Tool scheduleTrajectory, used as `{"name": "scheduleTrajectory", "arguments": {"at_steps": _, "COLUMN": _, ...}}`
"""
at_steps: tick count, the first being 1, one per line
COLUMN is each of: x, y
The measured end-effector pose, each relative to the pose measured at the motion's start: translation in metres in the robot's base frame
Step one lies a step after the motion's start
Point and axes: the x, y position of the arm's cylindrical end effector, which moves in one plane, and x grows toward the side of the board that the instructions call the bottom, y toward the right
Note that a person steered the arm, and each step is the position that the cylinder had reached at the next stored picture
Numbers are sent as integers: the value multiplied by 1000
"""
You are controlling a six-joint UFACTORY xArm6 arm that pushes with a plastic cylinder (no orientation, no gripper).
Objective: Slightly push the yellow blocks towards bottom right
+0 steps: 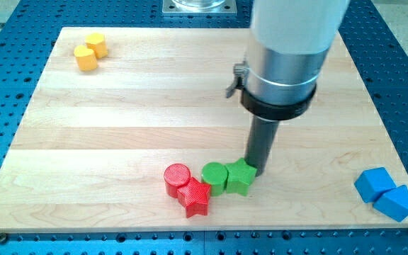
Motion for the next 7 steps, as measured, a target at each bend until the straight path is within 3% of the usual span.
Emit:
{"name": "scheduleTrajectory", "arguments": {"at_steps": 2, "x": -24, "y": 6}}
{"name": "scheduleTrajectory", "arguments": {"at_steps": 3, "x": -107, "y": -2}}
{"name": "scheduleTrajectory", "arguments": {"at_steps": 5, "x": -268, "y": -115}}
{"name": "scheduleTrajectory", "arguments": {"at_steps": 7, "x": -316, "y": -236}}
